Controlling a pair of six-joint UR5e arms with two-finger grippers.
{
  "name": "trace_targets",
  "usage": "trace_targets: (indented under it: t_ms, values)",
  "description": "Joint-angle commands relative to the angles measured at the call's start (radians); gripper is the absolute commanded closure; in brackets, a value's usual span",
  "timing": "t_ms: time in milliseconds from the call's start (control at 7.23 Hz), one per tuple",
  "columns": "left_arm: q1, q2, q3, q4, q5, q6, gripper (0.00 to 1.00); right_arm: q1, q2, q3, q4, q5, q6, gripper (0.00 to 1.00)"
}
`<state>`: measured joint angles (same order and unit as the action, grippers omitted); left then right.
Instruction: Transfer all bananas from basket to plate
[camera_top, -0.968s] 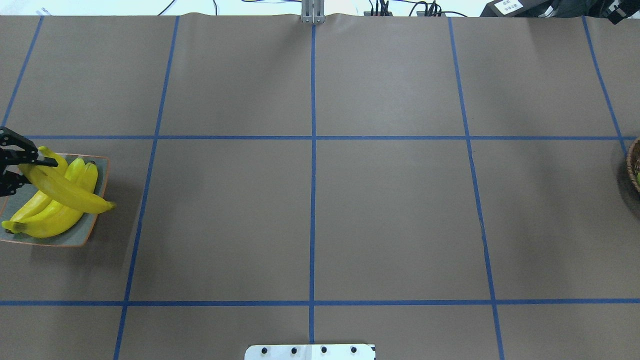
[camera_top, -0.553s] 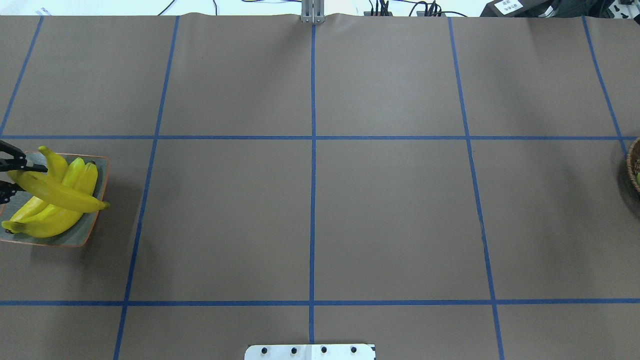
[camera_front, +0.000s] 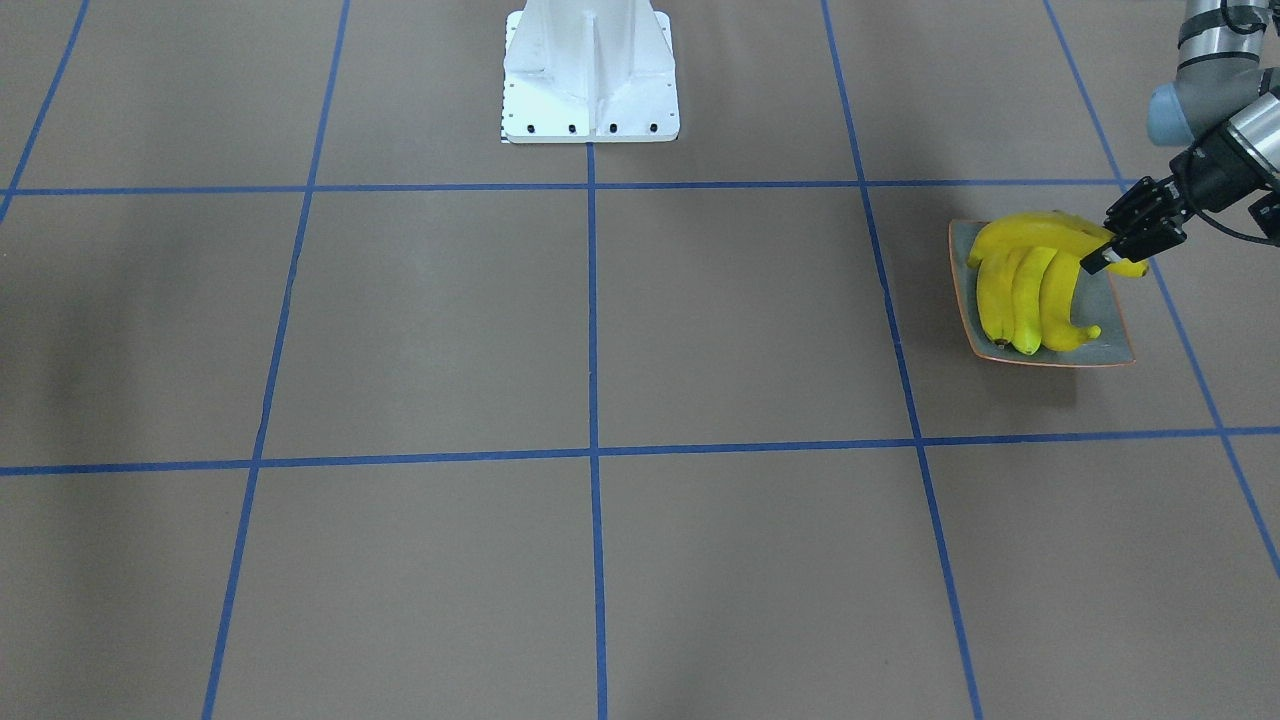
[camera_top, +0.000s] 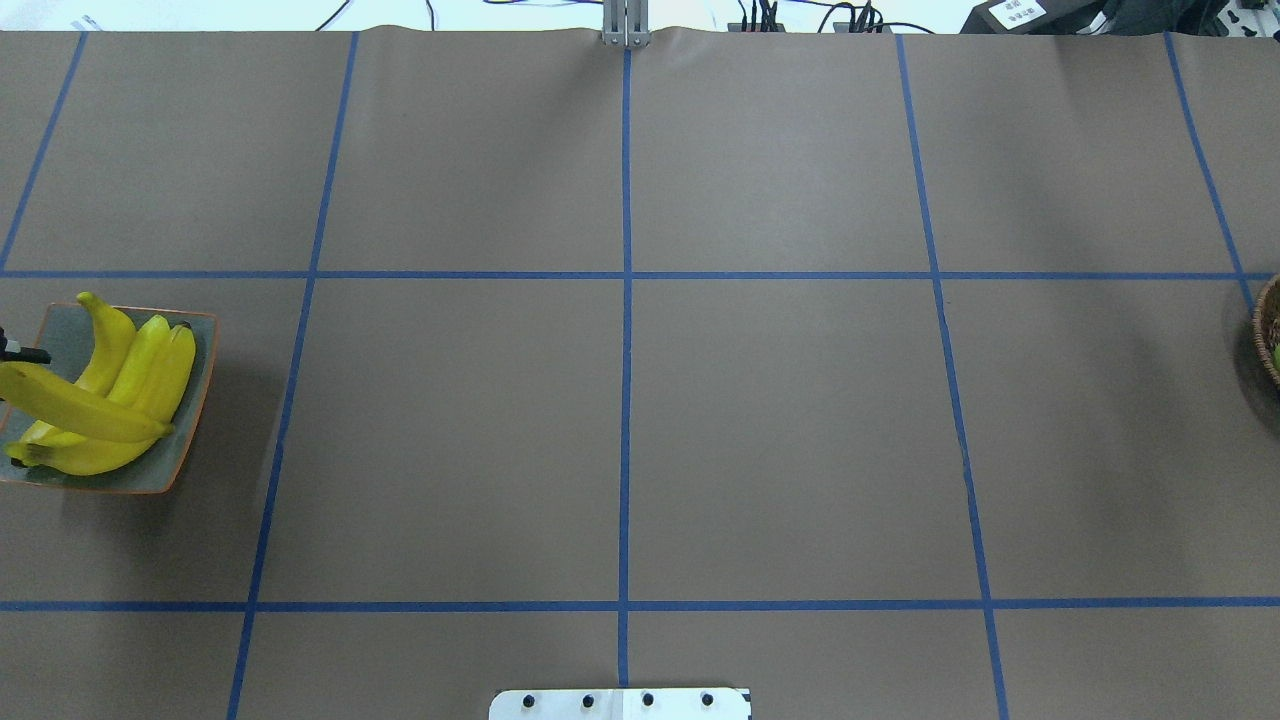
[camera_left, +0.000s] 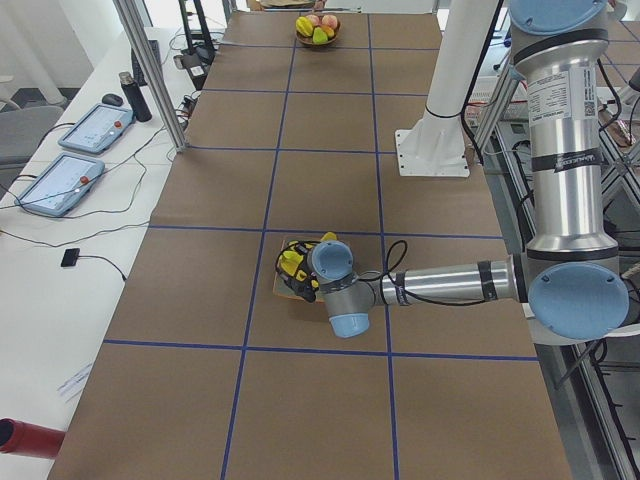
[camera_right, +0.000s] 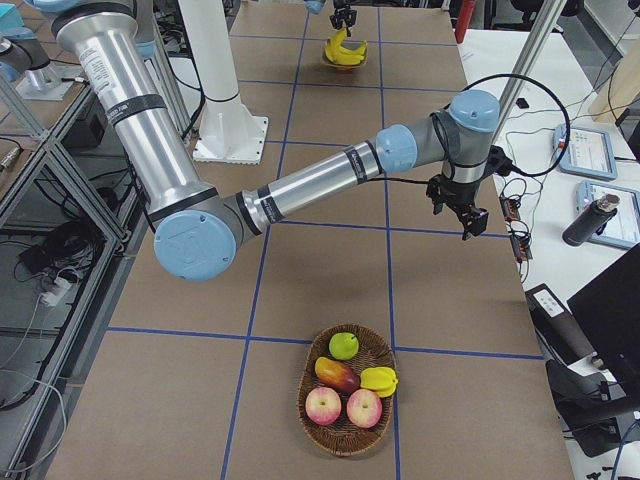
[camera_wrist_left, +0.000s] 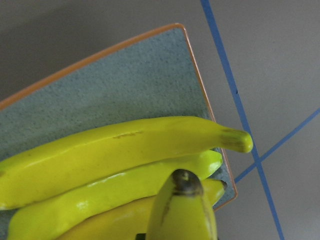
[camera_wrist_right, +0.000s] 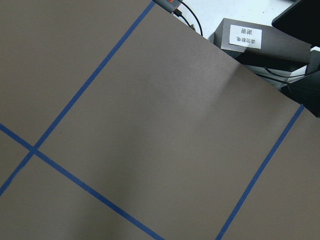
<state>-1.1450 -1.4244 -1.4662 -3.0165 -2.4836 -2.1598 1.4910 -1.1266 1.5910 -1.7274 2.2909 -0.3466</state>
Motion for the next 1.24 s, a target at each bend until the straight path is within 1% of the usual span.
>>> trace_targets:
  t_ms: [0,138,553,830,968,1106]
  values:
    - [-0.004,-0.005,0.035,-0.016,-0.009,0.046,1.00,0.000,0.001,0.001,0.000,-0.002,0.000,0.00]
    - [-0.004,-0.013,0.041,-0.015,-0.008,0.055,0.98,0.000,0.001,0.001,0.000,-0.004,0.000,0.00]
    - [-0.002,-0.039,0.064,-0.015,-0.008,0.057,0.88,0.000,0.002,0.000,0.000,-0.004,0.001,0.00]
    - [-0.001,-0.063,0.107,-0.015,-0.008,0.125,0.71,0.000,0.002,0.000,0.000,-0.004,0.002,0.00]
    - [-0.002,-0.073,0.110,-0.016,-0.008,0.135,0.43,0.000,0.002,0.000,0.000,-0.005,0.002,0.00]
    - [-0.002,-0.074,0.110,-0.016,-0.008,0.135,0.00,-0.001,0.004,0.000,0.000,-0.005,0.002,0.00]
